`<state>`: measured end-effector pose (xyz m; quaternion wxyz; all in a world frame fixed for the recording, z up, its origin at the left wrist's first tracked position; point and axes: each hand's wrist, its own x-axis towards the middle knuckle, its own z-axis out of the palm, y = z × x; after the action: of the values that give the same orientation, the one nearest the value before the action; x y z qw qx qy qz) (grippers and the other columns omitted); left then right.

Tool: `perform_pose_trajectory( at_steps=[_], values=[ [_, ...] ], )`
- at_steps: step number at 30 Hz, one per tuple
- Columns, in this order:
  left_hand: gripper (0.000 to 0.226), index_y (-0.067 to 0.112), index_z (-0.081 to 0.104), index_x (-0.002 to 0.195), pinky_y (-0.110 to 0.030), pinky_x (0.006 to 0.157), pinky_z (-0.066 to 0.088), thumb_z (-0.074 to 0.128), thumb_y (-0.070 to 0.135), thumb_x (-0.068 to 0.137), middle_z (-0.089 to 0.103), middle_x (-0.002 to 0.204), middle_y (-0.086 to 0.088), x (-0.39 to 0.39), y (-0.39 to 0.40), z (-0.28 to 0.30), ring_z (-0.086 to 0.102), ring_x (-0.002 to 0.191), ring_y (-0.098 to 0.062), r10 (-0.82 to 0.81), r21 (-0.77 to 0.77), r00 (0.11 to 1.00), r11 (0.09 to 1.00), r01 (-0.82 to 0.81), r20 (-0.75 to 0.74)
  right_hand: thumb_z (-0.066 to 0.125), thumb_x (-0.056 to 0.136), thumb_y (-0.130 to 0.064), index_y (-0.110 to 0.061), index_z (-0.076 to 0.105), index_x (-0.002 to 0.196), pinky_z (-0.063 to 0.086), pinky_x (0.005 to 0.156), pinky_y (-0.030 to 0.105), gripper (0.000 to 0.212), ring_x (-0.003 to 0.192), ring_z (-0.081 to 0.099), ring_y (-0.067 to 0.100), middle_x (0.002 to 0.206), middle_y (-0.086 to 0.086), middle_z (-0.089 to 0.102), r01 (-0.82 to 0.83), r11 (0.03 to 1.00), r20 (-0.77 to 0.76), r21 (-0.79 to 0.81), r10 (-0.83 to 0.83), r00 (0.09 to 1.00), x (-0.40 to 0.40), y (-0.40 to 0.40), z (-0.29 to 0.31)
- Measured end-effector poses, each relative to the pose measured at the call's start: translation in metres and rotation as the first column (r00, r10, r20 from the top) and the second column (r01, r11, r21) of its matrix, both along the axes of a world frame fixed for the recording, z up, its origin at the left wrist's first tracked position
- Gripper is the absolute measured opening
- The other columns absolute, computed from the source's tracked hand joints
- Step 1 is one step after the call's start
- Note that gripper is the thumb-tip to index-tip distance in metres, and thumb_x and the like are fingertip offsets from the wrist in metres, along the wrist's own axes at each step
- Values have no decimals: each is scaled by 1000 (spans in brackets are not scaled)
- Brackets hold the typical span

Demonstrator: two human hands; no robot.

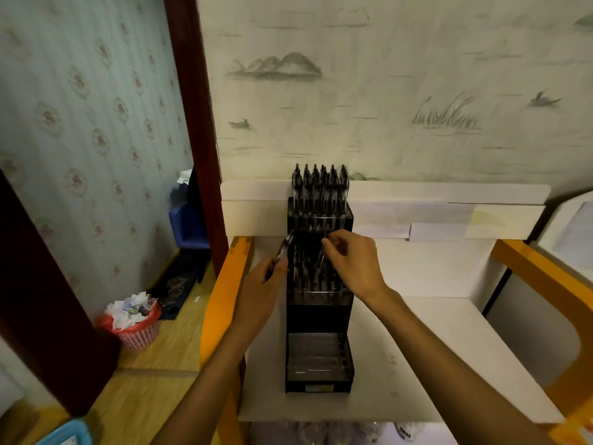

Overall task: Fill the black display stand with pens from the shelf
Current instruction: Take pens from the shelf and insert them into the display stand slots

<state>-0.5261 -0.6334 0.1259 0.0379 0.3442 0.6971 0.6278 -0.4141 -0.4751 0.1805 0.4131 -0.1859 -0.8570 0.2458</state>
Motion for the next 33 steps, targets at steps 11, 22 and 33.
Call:
perform_pose_trajectory(
  at_steps=[11,22,33],
  values=[
    [30,24,55,77,-19,52,36,46,29,105,50,56,8,8,3,7,45,52,-5,7,43,1000,999,-6,-8,66,94,-32,-13,77,90,52,71,24,23,70,65,11,81,1,73,-53,998,175,13,50,983,-8,2,-9],
    [7,24,61,93,-8,65,44,58,22,99,61,76,10,12,11,8,58,70,4,-53,10,997,999,53,-57,71,90,-27,-12,74,70,55,54,18,26,53,70,13,60,1,71,-109,892,130,-439,183,975,-2,0,-30],
    [11,25,60,101,-27,65,51,58,36,97,61,80,8,22,27,7,60,72,-10,-138,-165,973,980,108,-184,70,91,-21,-4,75,99,61,73,31,19,85,75,32,91,15,76,-445,525,-307,-726,332,892,15,3,-12]
  ],
)
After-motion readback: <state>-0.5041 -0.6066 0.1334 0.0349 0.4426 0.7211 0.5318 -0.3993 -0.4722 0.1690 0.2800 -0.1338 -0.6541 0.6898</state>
